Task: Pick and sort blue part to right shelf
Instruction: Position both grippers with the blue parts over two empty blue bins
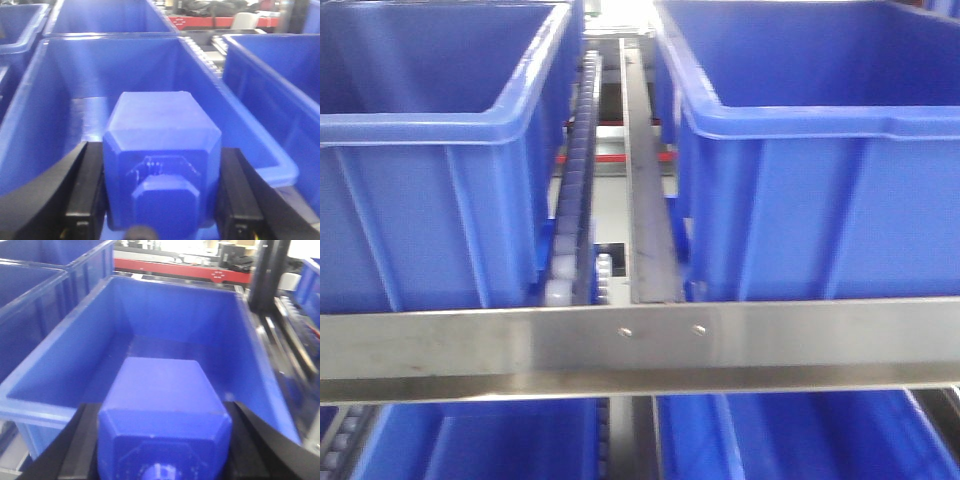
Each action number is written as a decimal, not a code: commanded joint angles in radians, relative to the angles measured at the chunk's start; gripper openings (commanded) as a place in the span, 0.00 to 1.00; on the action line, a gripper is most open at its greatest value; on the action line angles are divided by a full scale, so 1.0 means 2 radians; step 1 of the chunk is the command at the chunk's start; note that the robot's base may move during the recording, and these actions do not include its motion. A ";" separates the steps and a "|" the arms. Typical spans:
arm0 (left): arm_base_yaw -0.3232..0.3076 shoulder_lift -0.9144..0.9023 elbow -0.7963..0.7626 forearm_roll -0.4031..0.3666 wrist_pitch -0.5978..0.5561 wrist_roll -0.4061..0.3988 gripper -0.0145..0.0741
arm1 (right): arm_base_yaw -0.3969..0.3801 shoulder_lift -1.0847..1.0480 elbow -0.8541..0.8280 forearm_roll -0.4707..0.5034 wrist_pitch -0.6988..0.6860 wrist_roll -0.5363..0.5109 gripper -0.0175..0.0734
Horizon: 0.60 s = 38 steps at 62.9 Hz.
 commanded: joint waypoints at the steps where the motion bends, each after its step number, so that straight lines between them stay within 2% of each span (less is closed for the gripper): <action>1: 0.001 0.004 -0.019 -0.007 -0.042 -0.002 0.54 | -0.002 0.004 -0.015 -0.006 -0.045 -0.006 0.63; 38: 0.001 0.004 -0.019 -0.007 -0.042 -0.002 0.54 | -0.002 0.004 -0.015 -0.006 -0.045 -0.006 0.63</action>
